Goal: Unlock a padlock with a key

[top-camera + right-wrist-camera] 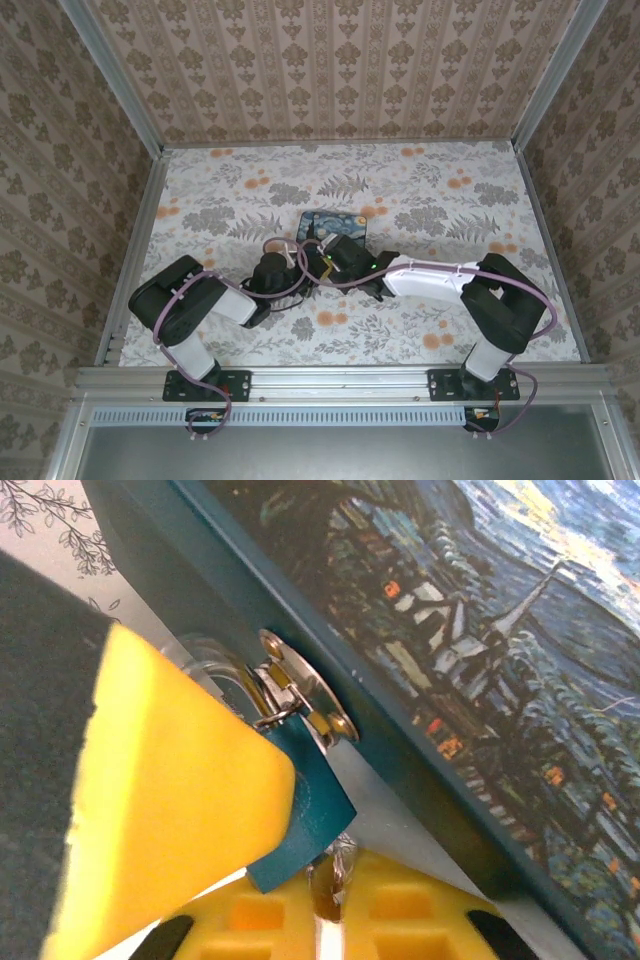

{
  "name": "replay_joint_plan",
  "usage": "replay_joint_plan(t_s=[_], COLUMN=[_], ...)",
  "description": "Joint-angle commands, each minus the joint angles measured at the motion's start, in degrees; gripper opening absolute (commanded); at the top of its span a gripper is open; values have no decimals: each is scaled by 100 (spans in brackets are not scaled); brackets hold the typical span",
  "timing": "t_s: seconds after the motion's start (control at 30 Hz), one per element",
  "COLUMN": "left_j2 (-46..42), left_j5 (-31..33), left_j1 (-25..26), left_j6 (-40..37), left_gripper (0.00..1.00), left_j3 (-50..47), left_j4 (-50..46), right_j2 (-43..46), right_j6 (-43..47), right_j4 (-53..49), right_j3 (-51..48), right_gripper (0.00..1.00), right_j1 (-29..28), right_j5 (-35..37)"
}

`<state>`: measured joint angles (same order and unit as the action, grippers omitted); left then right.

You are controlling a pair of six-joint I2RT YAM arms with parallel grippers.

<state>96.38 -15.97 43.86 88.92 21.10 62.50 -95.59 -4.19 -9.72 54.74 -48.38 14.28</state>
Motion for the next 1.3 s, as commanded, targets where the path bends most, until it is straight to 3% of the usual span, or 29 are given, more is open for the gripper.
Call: replay_joint_plan(t_s=[0.0,0.2,0.27,0.33,0.47,0.67,0.9,1.07,1.27], left_j2=[96,120,131,122,122,35,-458,-978,-2136], left_j5=[-427,-336,-312,-297,-274,-267,-198,-87,297], left_j1=[249,247,224,201,187,187,271,290,286], left_j6=[12,-10,-31,-50,-168,-489,-1181,-1519,-2126], left_gripper=[0,0,0,0,0,0,15,29,59], left_j3=[63,-10,-27,-54,-85,-89,98,183,326], left_j4=[199,289,302,324,271,-133,-1430,-2212,-3829], right_j2=[97,429,582,775,1225,1529,1371,1089,914], right_j6=[-429,-918,-1047,-1204,-1780,-2687,-3498,-3884,-4064], right_j4=[512,809,810,851,1130,1654,2487,3168,3584], right_j3=[295,-47,-179,-389,-961,-1568,-2064,-2247,-2202], right_gripper=[0,0,23,39,54,59,62,62,62], right_j1=[234,678,737,814,994,1050,1102,1305,1538], right_j5=[-594,-2215,-2396,-2544,-2717,-2912,-2946,-3170,-3263])
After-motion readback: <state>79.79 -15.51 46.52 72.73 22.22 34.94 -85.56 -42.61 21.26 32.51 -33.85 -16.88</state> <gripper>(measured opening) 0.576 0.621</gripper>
